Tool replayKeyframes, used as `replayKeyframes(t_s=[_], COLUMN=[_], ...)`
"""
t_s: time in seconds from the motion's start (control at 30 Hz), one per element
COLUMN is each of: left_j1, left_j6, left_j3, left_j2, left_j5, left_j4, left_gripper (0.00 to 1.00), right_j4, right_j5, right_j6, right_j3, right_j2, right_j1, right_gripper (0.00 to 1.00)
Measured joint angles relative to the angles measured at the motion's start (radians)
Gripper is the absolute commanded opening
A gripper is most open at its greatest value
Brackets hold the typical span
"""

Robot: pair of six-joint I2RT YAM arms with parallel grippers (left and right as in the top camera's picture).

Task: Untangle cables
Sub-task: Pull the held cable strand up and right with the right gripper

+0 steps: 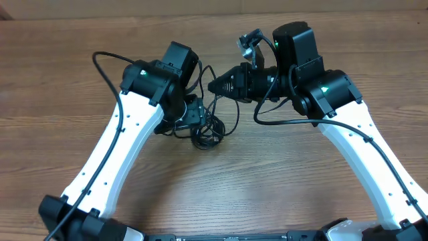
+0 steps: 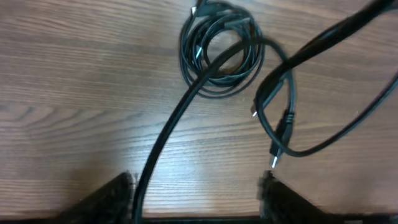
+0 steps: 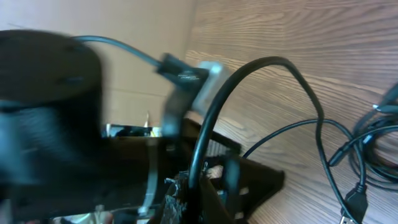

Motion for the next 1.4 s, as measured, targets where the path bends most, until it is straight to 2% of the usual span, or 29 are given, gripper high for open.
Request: replayKeyframes(t_s=[0.17, 0.33, 0.53, 0.67, 0.73, 0.83, 0.9, 1.2, 1.27, 1.4], left_j1=[0.0, 0.0, 0.019, 0.085, 0.121, 0.171, 0.192, 0.194, 0.194, 0.194], left_j6=[0.03, 0.057, 0.021, -0.02, -0.029, -0.033, -0.041, -0.027, -0.019, 0.007], left_j3=[0.0, 0.0, 0.0, 0.0, 0.0, 0.0, 0.0, 0.0, 0.0, 0.0], left_j2=[0.091, 0.121, 0.121, 0.121, 0.121, 0.121, 0.121, 0.121, 0.121, 0.121], left_j5=[0.032, 0.026, -0.103, -0.169, -0.18, -0.186, -0.185, -0.166, -0.159, -0.127], left_j4=[-0.04, -0.058, -0.128, -0.149, -0.152, -0.159, -0.159, -0.158, -0.158, -0.153], left_gripper=[0.52, 0.24, 0.23, 0.12, 0.12, 0.18, 0.35, 0.72, 0.77, 0.76], right_j4=[-0.002, -0.01, -0.135, -0.232, -0.274, -0.338, -0.359, -0.361, -0.36, -0.364], right_j5=[0.01, 0.037, 0.135, 0.228, 0.295, 0.401, 0.469, 0.622, 0.662, 0.707], right_j6=[0.01, 0.013, 0.012, -0.008, -0.014, -0.021, -0.023, -0.029, -0.028, -0.028], right_j3=[0.0, 0.0, 0.0, 0.0, 0.0, 0.0, 0.0, 0.0, 0.0, 0.0], right_j2=[0.0, 0.0, 0.0, 0.0, 0.0, 0.0, 0.0, 0.0, 0.0, 0.0], right_j1=[0.0, -0.016, -0.084, -0.142, -0.167, -0.194, -0.207, -0.212, -0.215, -0.24], right_gripper=[0.04, 0.04, 0.04, 0.04, 0.04, 0.04, 0.04, 0.04, 0.04, 0.04])
